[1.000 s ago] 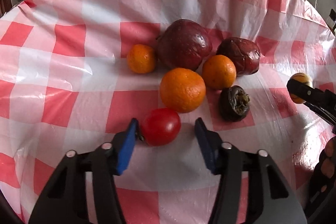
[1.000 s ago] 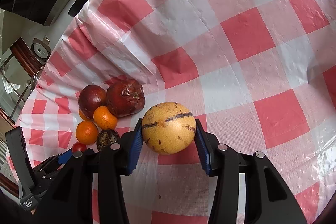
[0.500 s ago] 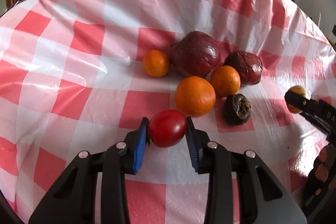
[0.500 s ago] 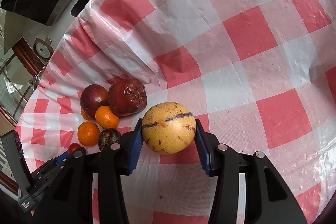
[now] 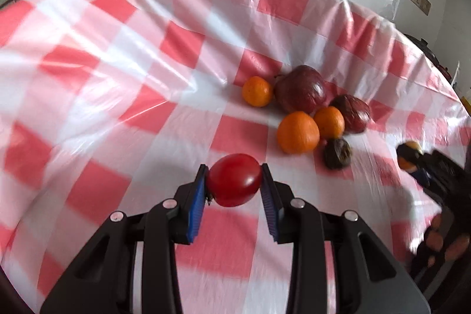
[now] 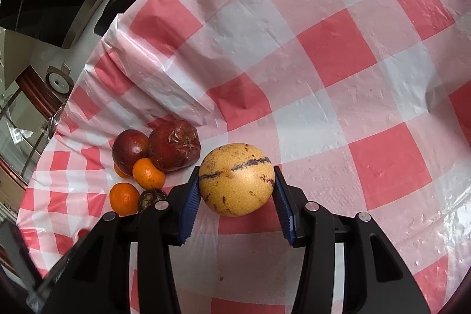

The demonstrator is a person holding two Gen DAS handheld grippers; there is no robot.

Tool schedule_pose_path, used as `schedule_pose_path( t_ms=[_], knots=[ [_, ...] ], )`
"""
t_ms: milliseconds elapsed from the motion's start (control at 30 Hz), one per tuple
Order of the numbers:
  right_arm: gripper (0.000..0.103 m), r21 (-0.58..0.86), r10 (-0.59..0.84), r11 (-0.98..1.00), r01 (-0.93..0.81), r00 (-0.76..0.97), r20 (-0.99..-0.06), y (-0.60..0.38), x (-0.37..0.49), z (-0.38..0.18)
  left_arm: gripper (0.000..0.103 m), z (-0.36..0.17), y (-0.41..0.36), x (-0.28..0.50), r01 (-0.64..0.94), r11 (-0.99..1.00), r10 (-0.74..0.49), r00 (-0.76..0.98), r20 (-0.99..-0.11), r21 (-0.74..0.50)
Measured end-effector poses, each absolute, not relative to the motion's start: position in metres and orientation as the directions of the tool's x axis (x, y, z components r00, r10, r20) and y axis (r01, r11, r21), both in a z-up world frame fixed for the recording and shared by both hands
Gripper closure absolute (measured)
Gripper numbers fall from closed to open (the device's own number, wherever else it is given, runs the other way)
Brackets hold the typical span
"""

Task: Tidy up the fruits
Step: 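Carry the pepino and the tomato in both tools over the white box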

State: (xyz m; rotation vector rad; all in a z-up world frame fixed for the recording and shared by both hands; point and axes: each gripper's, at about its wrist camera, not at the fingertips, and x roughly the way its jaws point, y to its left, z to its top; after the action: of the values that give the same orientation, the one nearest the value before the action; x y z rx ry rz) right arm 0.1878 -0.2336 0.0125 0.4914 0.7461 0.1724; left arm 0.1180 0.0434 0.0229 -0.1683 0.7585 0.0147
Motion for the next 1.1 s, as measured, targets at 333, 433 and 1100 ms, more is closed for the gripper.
schedule_pose_path(
  t_ms=[333,433,1100],
  knots=[
    [0.056,0.410,0.307,0.912,-0.015,0.689,-0.657,-0.195,0.116,0.018,0.068,0.029,0.050,0.027,-0.104,0.985,-0.011,0.762,-0.647,-0.139],
    [0.056,0.390,0.321,0.919,-0.055,0.679,-0.661,-0.172,0.084,0.019,0.068,0.030,0.052,0.011,-0.107,0.984,-0.007,0.769,-0.639,-0.140],
    [0.056,0.351,0.480,0.877,-0.328,0.606,-0.634,-0.074,-0.060,0.049,0.067,0.034,0.121,-0.105,-0.168,0.981,0.078,0.793,-0.604,-0.094]
  ],
)
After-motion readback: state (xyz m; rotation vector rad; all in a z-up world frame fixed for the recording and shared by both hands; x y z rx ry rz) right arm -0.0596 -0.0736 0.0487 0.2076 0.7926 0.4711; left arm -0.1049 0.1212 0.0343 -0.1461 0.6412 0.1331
